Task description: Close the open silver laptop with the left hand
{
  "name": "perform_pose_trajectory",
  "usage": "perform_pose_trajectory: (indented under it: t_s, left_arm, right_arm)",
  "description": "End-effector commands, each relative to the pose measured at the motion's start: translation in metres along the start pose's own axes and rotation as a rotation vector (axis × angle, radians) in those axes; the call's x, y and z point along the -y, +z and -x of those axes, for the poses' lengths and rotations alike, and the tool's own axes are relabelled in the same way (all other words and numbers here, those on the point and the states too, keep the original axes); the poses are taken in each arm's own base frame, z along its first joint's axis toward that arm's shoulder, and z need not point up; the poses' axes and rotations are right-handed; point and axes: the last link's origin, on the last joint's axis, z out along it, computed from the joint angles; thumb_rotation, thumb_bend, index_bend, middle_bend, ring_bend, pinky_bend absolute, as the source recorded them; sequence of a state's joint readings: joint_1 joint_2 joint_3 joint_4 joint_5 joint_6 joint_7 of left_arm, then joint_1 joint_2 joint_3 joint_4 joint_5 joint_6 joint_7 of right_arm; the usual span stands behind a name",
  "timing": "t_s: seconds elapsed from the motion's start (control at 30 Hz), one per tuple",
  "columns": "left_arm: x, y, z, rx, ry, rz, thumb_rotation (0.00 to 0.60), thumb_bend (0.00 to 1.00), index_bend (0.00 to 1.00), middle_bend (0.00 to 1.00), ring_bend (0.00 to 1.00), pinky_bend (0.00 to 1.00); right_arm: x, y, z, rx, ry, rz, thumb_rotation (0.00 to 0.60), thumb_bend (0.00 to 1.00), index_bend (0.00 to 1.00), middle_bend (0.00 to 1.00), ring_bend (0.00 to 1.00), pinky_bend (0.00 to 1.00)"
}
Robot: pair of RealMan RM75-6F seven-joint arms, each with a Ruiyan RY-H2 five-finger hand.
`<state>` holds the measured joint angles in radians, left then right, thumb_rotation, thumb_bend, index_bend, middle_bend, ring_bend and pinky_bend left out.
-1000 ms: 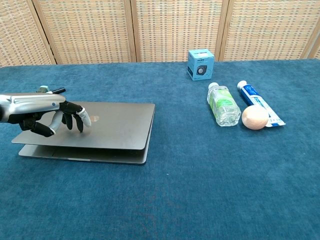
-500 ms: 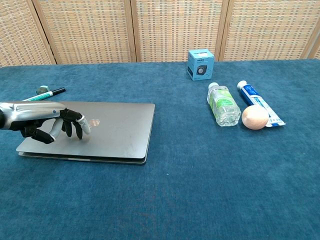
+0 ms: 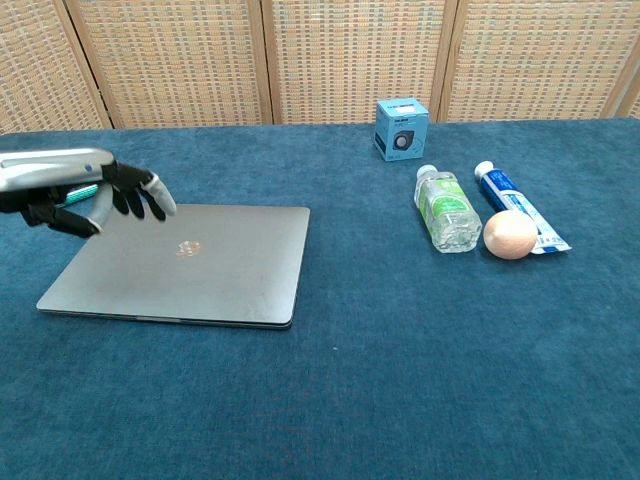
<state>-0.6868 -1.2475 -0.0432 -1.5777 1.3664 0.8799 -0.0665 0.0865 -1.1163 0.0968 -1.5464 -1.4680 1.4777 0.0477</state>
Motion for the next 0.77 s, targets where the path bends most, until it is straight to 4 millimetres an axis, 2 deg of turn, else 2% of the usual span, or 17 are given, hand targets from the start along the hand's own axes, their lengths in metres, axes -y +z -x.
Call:
perform_pose_trajectory:
  t_s: [0.03, 0.1, 0.13, 0.2, 0.27, 0.33, 0.57, 0.77]
  left_arm:
    - [0.015, -0.038, -0.046, -0.282, 0.039, -0.051, 0.6, 0.84, 0.22, 0.05, 0.02, 0.04]
    - [0.022, -0.056, -0.053, -0.362, 0.043, -0.107, 0.6, 0.48, 0.18, 0.0, 0.0, 0.0]
    - [0.026, -0.064, -0.056, -0.403, 0.042, -0.136, 0.6, 0.38, 0.17, 0.0, 0.0, 0.0]
    - [0.044, -0.098, -0.057, -0.496, 0.053, -0.261, 0.6, 0.17, 0.09, 0.0, 0.0, 0.0]
    - [0.051, -0.119, -0.05, -0.508, 0.051, -0.338, 0.6, 0.05, 0.02, 0.0, 0.0, 0.0]
    - [0.057, -0.135, -0.044, -0.503, 0.04, -0.397, 0.6, 0.0, 0.0, 0.0, 0.0, 0.0]
    - [0.07, -0.176, -0.014, -0.44, -0.013, -0.501, 0.6, 0.0, 0.0, 0.0, 0.0, 0.0]
    - [0.073, -0.182, -0.003, -0.435, -0.007, -0.498, 0.6, 0.0, 0.0, 0.0, 0.0, 0.0]
  right_arm:
    - [0.001, -0.001, 0.0, 0.0, 0.003, -0.004, 0.6, 0.0, 0.08, 0.0, 0.0, 0.0]
    - [0.002, -0.002, 0.0, -0.001, 0.004, -0.008, 0.6, 0.0, 0.08, 0.0, 0.0, 0.0]
    - [0.002, -0.002, 0.0, -0.001, 0.005, -0.01, 0.6, 0.0, 0.08, 0.0, 0.0, 0.0]
    - [0.004, -0.002, -0.001, 0.001, 0.008, -0.017, 0.6, 0.0, 0.08, 0.0, 0.0, 0.0]
    - [0.004, -0.002, -0.001, 0.002, 0.009, -0.021, 0.6, 0.0, 0.08, 0.0, 0.0, 0.0]
    - [0.005, -0.003, -0.001, 0.003, 0.011, -0.025, 0.6, 0.0, 0.08, 0.0, 0.0, 0.0]
    - [0.007, -0.005, -0.002, -0.009, 0.005, -0.039, 0.6, 0.0, 0.08, 0.0, 0.0, 0.0]
    - [0.009, -0.006, -0.003, -0.012, 0.003, -0.047, 0.6, 0.0, 0.08, 0.0, 0.0, 0.0]
